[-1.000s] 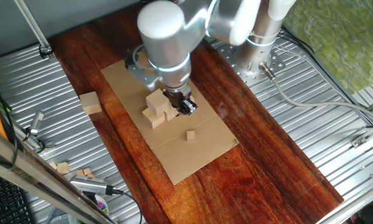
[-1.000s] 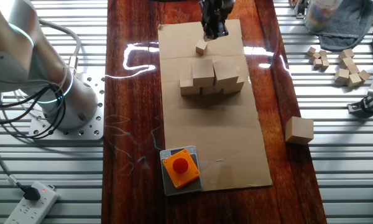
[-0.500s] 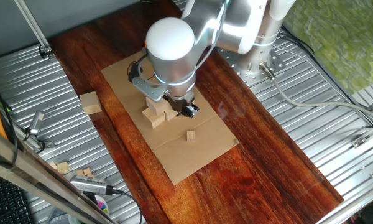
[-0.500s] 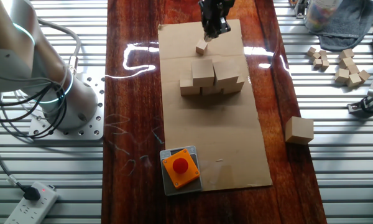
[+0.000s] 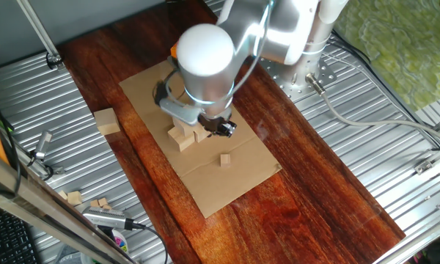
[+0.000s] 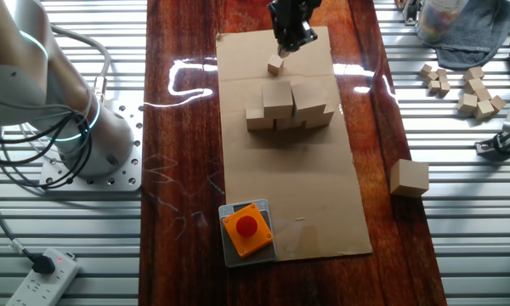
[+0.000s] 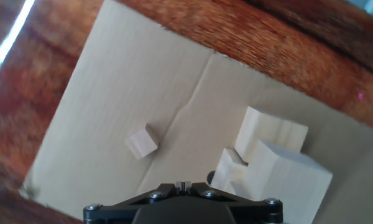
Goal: Stack the blocks into a pyramid shape
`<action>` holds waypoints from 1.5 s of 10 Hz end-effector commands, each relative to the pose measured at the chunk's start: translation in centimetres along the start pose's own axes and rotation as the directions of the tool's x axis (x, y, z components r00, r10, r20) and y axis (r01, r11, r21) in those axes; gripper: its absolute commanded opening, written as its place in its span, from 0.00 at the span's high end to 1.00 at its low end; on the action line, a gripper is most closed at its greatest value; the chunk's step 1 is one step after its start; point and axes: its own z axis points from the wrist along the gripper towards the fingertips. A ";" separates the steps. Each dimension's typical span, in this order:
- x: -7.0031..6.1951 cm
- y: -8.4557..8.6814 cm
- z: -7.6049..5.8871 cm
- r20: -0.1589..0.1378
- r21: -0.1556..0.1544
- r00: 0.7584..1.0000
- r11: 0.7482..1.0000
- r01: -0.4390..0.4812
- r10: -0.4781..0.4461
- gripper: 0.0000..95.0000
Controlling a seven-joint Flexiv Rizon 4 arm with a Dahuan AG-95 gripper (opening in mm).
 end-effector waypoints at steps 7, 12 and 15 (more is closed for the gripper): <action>0.3 -0.1 0.1 -0.067 0.075 0.954 0.952 0.297 -0.293 1.00; 0.3 -0.1 0.1 -0.053 0.073 0.966 0.964 0.256 -0.253 1.00; 0.3 -0.1 0.1 0.002 0.079 0.971 0.968 0.238 -0.239 1.00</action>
